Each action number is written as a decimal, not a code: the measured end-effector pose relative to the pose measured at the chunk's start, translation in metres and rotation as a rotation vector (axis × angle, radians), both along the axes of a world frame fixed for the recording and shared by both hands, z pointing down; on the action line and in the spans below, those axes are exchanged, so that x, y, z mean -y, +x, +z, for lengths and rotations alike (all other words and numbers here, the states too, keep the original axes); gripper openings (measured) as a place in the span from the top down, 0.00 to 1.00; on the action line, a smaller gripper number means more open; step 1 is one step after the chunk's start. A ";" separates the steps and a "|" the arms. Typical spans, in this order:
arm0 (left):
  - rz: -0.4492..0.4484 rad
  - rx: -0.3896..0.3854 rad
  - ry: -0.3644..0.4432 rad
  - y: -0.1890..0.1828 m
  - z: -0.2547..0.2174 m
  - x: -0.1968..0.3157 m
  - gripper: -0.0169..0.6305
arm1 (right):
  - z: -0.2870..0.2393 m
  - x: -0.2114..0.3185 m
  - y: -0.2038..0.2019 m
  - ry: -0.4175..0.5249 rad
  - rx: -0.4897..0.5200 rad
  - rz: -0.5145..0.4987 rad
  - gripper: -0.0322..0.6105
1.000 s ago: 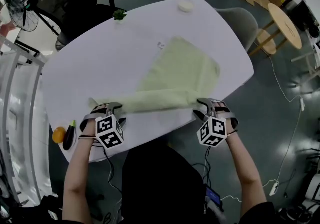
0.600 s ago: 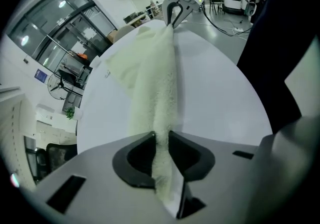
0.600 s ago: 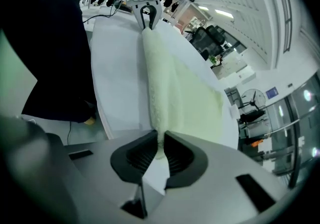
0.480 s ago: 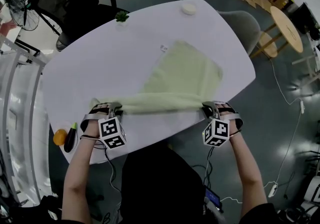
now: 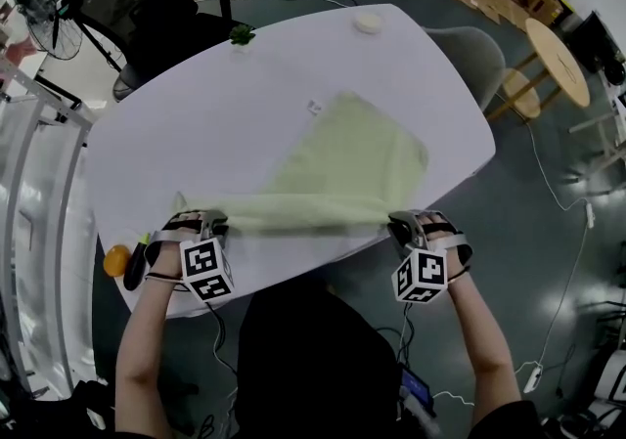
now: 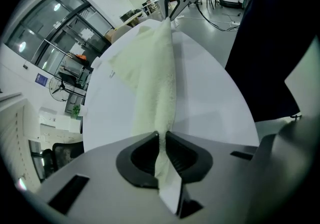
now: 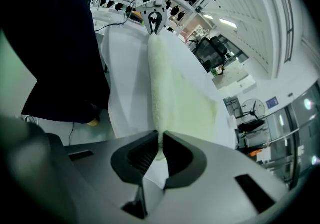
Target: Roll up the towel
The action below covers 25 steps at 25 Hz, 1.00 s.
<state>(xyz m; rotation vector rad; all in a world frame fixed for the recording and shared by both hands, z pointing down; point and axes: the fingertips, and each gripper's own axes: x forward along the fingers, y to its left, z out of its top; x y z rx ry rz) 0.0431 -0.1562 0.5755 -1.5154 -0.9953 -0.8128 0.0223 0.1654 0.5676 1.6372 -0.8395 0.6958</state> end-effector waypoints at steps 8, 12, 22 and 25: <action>0.017 0.100 0.029 -0.040 0.009 0.013 0.89 | 0.020 0.013 -0.042 0.033 0.111 -0.015 0.89; 0.054 0.141 0.054 -0.033 0.008 0.011 0.89 | 0.019 0.014 -0.036 0.076 0.221 -0.011 0.89; 0.088 0.238 0.024 0.022 -0.011 0.010 0.89 | 0.007 0.009 0.018 0.172 0.485 0.062 0.88; 0.081 0.261 0.017 0.041 -0.009 0.007 0.89 | 0.009 0.005 0.037 0.167 0.525 0.092 0.88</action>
